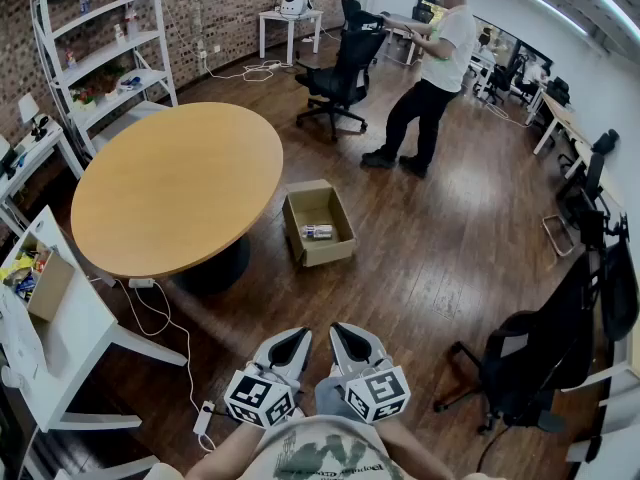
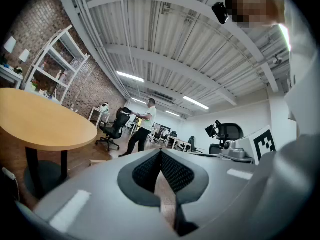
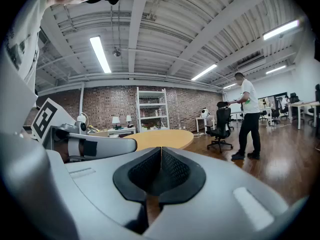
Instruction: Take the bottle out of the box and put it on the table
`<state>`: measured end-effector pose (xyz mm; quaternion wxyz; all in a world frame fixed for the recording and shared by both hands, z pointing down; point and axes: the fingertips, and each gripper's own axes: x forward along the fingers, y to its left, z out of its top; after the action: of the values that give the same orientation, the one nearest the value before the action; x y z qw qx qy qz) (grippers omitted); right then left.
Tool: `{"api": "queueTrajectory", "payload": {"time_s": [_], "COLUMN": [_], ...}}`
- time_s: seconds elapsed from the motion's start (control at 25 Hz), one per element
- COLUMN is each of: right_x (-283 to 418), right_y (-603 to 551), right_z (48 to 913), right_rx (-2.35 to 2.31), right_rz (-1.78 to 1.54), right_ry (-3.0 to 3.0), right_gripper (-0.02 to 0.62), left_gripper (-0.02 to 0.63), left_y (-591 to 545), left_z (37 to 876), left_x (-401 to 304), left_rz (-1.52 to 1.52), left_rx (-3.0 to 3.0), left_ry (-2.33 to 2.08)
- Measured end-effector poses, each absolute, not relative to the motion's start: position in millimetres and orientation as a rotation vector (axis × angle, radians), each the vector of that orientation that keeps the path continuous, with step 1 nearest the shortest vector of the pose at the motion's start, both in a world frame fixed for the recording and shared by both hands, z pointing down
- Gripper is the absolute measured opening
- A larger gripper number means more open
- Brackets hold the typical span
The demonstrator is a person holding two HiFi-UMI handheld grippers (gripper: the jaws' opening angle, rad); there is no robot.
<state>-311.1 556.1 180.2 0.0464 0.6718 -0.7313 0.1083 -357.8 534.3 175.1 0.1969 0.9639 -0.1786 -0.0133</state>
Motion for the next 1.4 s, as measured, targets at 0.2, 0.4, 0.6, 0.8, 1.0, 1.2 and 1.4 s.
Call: {"api": "queueTrajectory", "payload": {"time_s": [0.2,0.4,0.6,0.8,1.0,1.2,1.4], "right_x": [-287,-263,-229,-186,-140,-93,-56], "right_y": [539,506,470,435,402,381,364], "right_z": [188,190,187,190,180,176,172], "right_rx": [2.063,2.042,2.026,2.021,1.986,1.987,1.989], "right_rz": [0.34,0.347,0.345,0.374,0.357,0.363,0.391], "right_ry": [-2.237,-2.269,-2.297,-2.311,-2.352,-2.382,-2.416], "right_gripper": [0.005,0.006,0.008,0.008,0.012,0.015,0.02], "left_gripper": [-0.002,-0.002,-0.002,-0.002,-0.002,-0.002,-0.002], "left_y": [517,489,454,420,386,366,352], "left_z": [185,185,185,184,178,168,160], "left_x": [-339,-314,-278,-238,-188,-137,-102], "left_rz": [-0.005,0.012,0.033,0.061,0.073,0.098,0.133], "left_rx": [2.687,2.703,2.704,2.702,2.703,2.735,2.762], "left_ry": [-0.512,-0.536,-0.555,-0.58,-0.611,-0.608,-0.621]}}
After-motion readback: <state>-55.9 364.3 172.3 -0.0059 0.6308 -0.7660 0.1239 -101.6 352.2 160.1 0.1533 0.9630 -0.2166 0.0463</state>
